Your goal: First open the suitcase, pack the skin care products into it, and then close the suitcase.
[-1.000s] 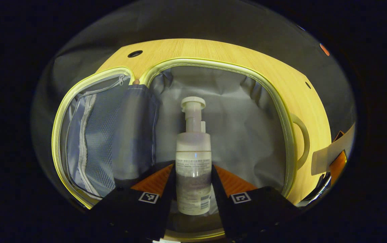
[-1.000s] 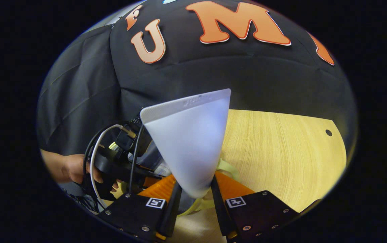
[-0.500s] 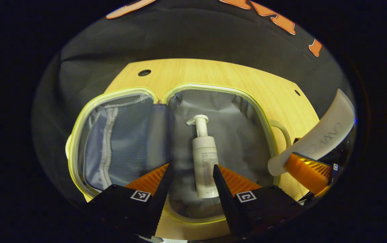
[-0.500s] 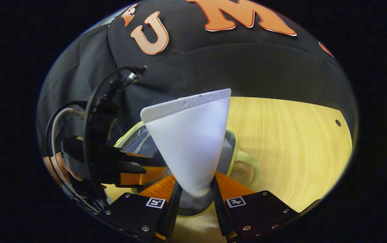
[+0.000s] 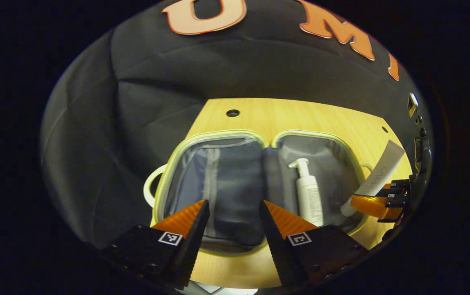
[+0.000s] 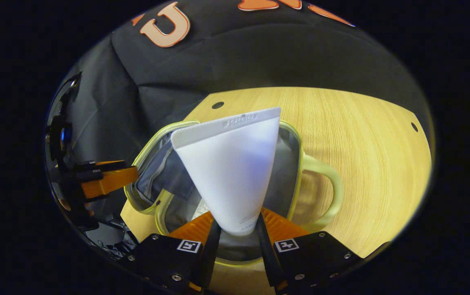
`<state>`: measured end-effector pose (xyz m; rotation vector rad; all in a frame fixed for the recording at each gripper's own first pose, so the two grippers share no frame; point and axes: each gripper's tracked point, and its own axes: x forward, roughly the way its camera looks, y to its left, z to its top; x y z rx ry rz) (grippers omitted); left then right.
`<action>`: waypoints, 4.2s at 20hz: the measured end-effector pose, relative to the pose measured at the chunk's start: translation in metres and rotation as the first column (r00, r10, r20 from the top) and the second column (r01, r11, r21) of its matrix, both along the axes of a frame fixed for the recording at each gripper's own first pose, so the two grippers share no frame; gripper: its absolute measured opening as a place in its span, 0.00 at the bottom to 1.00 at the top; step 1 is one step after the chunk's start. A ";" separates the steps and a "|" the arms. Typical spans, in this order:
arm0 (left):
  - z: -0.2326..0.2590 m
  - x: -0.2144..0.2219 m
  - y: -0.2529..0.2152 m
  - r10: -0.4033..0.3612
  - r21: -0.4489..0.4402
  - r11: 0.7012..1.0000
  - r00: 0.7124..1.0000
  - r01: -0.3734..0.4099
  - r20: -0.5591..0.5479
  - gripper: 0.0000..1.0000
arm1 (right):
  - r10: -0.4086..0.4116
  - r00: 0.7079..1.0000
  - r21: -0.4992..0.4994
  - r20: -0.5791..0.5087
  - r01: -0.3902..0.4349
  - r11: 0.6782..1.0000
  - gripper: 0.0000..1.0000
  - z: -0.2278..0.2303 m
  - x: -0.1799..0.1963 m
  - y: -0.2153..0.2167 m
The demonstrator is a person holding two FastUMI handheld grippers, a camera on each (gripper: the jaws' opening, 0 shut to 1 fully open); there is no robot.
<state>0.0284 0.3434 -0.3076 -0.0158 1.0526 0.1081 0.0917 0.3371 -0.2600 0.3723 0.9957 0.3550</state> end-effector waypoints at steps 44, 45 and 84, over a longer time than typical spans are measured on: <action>-0.124 0.024 0.174 0.520 -0.412 0.750 0.846 -0.518 -0.117 0.68 | -0.399 0.895 -0.113 0.201 0.426 0.898 0.96 0.084 0.014 -0.085; -0.128 0.027 0.171 0.527 -0.437 0.730 0.840 -0.525 -0.129 0.60 | -0.396 0.889 -0.120 0.231 0.429 0.895 0.96 0.090 0.014 -0.087; 0.219 0.056 -0.137 -0.066 -0.223 0.955 0.873 0.196 0.484 0.09 | -0.272 0.731 -0.190 0.626 0.481 0.856 0.96 0.153 -0.002 -0.244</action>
